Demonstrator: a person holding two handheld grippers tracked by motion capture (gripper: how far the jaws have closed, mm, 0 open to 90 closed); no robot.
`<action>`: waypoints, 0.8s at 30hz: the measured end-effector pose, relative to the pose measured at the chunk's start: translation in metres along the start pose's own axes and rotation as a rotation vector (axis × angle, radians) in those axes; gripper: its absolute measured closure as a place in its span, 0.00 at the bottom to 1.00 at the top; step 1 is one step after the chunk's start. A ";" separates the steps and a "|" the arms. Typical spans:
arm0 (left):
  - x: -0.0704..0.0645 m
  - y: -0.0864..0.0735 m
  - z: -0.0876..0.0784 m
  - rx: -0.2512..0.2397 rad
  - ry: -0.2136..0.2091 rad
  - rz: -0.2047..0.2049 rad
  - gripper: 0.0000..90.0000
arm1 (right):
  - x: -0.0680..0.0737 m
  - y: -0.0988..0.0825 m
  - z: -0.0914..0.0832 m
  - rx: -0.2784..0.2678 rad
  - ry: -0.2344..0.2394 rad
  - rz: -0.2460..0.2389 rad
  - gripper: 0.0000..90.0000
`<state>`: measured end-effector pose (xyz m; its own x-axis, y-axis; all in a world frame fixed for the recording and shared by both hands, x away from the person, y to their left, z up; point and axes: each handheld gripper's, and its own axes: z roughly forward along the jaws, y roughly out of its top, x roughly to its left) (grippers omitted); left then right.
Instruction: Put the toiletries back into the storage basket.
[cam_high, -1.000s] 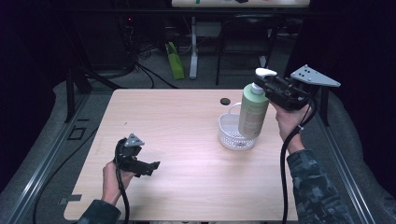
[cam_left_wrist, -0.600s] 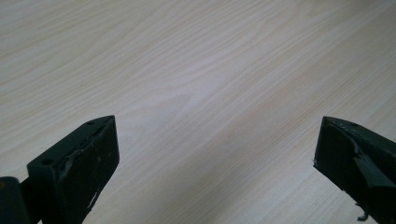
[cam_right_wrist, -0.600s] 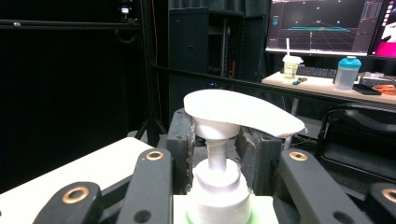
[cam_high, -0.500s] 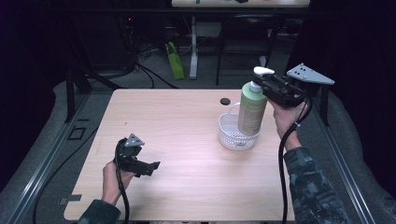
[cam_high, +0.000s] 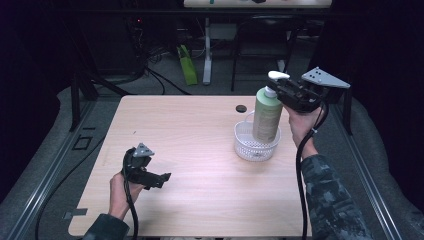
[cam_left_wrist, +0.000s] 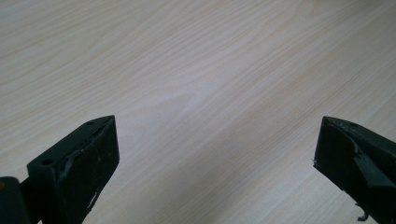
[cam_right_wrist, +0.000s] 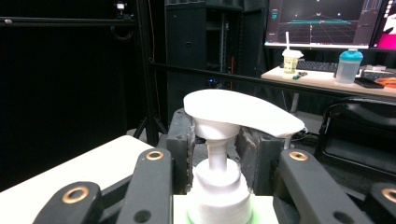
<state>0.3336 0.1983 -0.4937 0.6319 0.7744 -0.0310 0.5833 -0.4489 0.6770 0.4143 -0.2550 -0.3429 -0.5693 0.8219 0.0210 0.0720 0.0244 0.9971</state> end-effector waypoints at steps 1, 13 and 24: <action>0.000 0.000 0.000 0.000 0.000 0.001 0.00 | 0.000 -0.001 0.001 0.004 -0.001 -0.001 0.75; 0.000 0.000 0.000 -0.005 -0.001 -0.003 0.00 | -0.002 -0.010 0.013 0.020 0.006 0.012 0.75; 0.000 0.000 0.000 -0.005 -0.001 -0.001 0.00 | -0.002 -0.027 0.022 0.057 0.021 0.025 0.75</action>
<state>0.3335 0.1984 -0.4935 0.6316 0.7746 -0.0325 0.5816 -0.4457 0.6805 0.4315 -0.2445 -0.3713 -0.5838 0.8104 0.0484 0.1328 0.0365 0.9905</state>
